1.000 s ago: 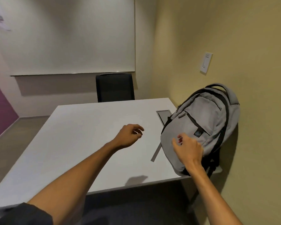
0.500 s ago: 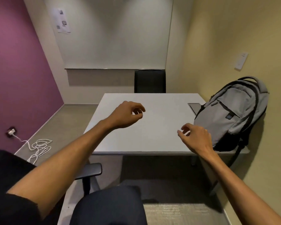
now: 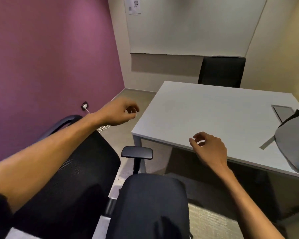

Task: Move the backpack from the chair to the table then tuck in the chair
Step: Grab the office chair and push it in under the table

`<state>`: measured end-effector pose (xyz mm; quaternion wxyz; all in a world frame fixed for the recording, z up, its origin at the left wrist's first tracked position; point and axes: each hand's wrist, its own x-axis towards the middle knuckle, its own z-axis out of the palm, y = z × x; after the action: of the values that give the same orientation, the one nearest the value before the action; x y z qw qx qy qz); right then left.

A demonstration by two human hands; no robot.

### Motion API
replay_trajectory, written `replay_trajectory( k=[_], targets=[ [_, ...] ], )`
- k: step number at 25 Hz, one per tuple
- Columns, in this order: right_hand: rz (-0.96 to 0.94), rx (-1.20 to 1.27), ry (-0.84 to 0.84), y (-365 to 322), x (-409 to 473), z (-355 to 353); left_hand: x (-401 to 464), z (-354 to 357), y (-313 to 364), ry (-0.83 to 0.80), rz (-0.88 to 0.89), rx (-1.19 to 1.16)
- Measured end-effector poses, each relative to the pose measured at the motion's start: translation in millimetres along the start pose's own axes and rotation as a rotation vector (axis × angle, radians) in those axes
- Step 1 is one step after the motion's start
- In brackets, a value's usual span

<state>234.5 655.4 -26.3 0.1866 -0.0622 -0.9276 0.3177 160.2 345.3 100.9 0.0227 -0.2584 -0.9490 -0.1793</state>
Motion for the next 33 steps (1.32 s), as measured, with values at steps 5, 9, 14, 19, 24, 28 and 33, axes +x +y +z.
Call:
replay_trajectory(
  k=[5, 9, 14, 19, 24, 28, 33],
  targets=[
    [-0.002, 0.047, -0.046, -67, -23, 57, -37, -20, -95, -0.042, -0.03, 0.007],
    [0.042, 0.034, -0.048, -131, -54, 111, -59, -38, -180, -0.158, 0.001, 0.024],
    [0.102, 0.062, -0.035, -198, -87, 161, -106, -62, -267, -0.249, 0.095, 0.162],
    [0.089, 0.097, -0.054, -235, -103, 183, -158, -70, -309, -0.252, 0.126, 0.253],
    [0.066, 0.13, -0.085, -249, -116, 195, -188, -45, -328, -0.215, 0.122, 0.359],
    [0.097, 0.114, -0.07, -261, -129, 201, -175, -24, -346, -0.292, 0.269, 0.371],
    [0.159, 0.062, -0.029, -300, -126, 227, -135, -36, -376, -0.312, 0.583, 0.369]
  ],
)
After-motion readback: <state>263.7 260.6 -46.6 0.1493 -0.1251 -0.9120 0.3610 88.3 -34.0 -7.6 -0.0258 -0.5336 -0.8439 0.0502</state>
